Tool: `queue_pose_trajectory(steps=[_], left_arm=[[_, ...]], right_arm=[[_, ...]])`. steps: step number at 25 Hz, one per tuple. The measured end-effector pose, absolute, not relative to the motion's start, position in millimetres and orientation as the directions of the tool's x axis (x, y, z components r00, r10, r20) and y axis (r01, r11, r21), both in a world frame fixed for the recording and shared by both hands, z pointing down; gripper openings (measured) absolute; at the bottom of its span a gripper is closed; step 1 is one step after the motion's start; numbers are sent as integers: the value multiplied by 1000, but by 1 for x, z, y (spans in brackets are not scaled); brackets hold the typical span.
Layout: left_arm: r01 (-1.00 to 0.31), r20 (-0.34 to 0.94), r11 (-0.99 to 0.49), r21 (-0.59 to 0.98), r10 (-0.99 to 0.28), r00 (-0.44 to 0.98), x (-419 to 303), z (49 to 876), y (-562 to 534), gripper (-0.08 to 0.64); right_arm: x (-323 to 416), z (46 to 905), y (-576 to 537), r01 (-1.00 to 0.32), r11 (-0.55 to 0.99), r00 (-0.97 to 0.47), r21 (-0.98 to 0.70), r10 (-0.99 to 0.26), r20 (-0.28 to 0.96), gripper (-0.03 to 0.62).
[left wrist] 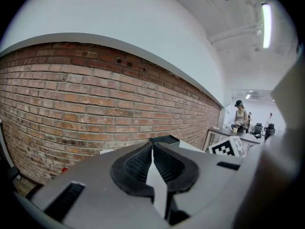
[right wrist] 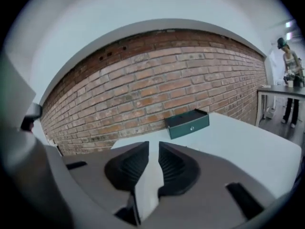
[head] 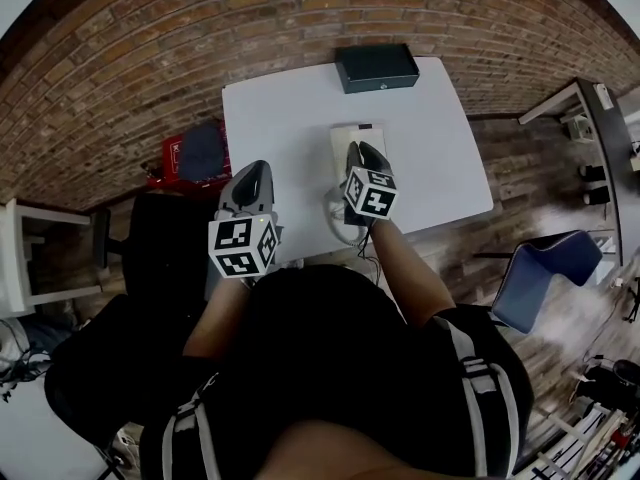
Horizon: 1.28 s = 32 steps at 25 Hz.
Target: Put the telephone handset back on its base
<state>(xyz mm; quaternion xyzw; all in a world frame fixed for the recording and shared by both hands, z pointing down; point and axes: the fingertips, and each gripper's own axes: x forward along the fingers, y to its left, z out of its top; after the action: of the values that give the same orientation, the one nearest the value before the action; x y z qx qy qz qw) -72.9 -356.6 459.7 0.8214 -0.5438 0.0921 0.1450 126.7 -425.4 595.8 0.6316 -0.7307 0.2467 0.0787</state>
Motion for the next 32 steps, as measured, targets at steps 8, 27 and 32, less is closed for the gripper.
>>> queue_pose_trajectory(steps=[8, 27, 32], left_arm=[[-882, 290, -449, 146, -832, 472, -43, 454, -368, 9], [-814, 282, -560, 153, -765, 579, 3, 452, -373, 9], [-810, 281, -566, 151, -762, 584, 7, 451, -371, 9]], right_arm=[[151, 484, -407, -958, 127, -178, -257, -966, 187, 0], [178, 430, -353, -989, 98, -104, -111, -993, 49, -2], [177, 429, -349, -987, 115, -121, -110, -992, 49, -3]])
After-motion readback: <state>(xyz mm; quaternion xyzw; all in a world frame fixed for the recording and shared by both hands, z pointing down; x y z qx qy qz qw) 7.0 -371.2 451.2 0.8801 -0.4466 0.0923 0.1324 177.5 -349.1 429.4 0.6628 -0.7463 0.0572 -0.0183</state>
